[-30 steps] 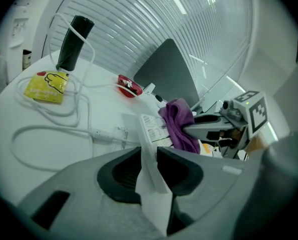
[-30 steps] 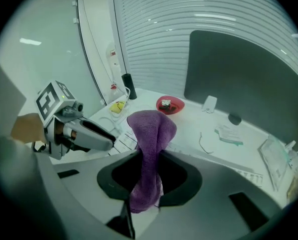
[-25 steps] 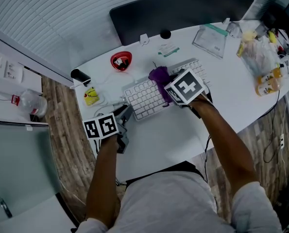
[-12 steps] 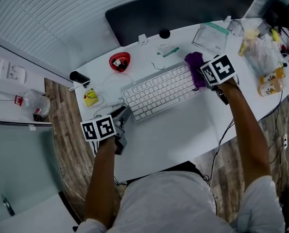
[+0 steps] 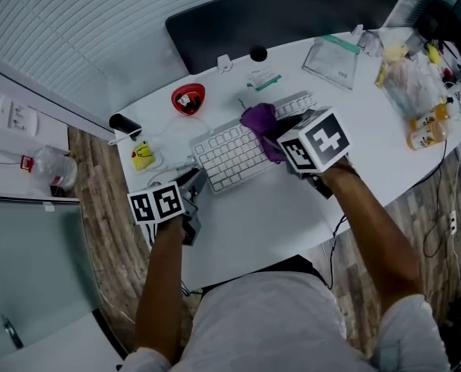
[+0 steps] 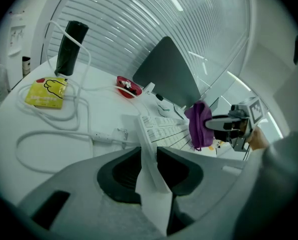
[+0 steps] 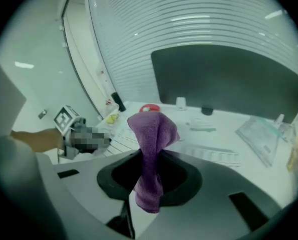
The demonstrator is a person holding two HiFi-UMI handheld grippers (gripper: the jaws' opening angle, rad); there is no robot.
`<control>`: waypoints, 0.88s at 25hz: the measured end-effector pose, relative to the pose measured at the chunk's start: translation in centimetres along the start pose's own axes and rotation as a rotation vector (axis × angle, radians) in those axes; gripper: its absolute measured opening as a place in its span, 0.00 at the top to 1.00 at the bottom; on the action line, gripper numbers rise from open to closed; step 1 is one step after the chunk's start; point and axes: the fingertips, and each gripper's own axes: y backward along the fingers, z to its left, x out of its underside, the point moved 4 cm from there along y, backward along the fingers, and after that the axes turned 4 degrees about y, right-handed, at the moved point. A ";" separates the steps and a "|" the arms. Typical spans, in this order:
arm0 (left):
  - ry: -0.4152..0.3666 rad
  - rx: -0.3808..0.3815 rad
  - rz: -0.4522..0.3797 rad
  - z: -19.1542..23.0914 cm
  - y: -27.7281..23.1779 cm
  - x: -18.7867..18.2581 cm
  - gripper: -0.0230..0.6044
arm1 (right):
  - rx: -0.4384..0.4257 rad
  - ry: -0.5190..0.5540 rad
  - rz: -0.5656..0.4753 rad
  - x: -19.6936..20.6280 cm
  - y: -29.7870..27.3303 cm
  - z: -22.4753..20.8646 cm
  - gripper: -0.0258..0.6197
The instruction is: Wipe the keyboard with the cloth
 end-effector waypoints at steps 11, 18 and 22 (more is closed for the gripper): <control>-0.002 0.011 -0.001 0.1 0.1 0.0 0.79 | -0.190 -0.046 0.055 -0.9 -8.2 11.7 0.83; -0.003 0.009 -0.001 -0.3 -0.3 0.1 0.79 | -0.101 -0.014 0.086 0.7 -6.0 6.1 0.83; -0.002 0.004 0.000 -0.4 0.1 0.0 0.79 | -0.019 -0.030 0.112 2.4 -3.2 0.8 0.83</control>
